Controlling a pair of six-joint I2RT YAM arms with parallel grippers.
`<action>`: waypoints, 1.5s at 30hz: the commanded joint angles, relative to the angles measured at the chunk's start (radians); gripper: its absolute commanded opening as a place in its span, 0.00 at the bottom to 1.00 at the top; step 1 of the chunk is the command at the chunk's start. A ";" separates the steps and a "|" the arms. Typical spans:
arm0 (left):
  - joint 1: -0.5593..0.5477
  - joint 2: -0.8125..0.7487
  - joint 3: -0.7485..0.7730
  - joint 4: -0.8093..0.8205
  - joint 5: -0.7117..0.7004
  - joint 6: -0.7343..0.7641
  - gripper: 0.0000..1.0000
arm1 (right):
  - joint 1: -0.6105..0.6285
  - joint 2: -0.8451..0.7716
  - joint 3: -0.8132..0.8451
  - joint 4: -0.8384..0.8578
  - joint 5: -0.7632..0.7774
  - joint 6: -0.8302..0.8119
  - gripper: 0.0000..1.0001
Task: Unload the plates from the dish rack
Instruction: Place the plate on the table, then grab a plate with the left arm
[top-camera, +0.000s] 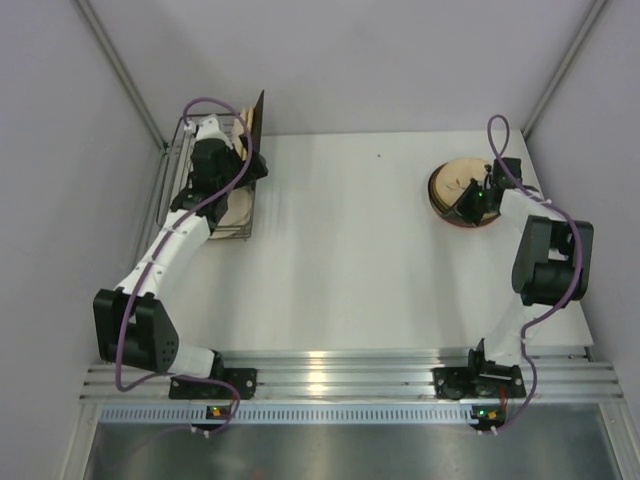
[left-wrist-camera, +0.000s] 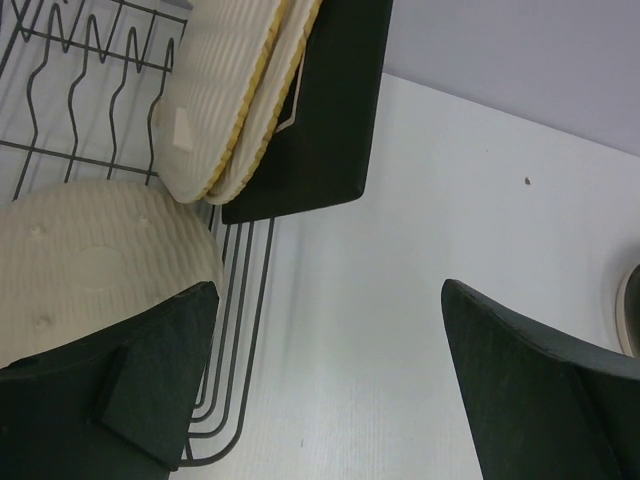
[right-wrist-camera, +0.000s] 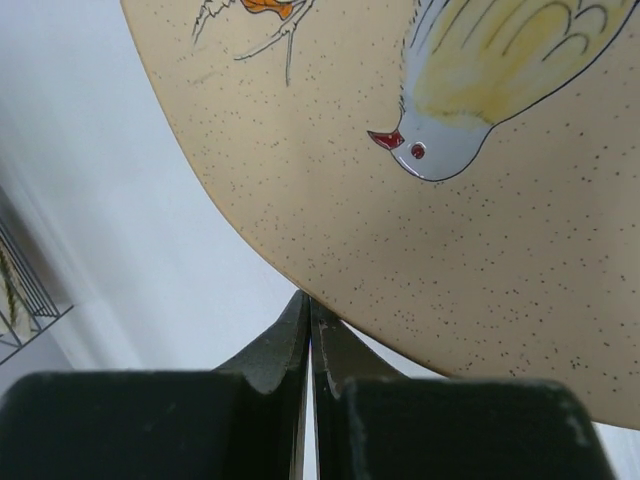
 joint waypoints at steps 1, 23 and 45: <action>0.020 0.029 0.062 0.011 -0.052 0.026 0.99 | 0.001 0.000 0.057 0.017 0.041 -0.018 0.00; 0.112 0.329 0.315 0.025 -0.137 0.178 0.99 | 0.266 -0.111 -0.072 0.199 -0.352 -0.067 0.38; 0.171 0.347 0.304 0.103 0.070 0.190 0.92 | 0.272 -0.109 -0.042 0.175 -0.375 -0.086 0.39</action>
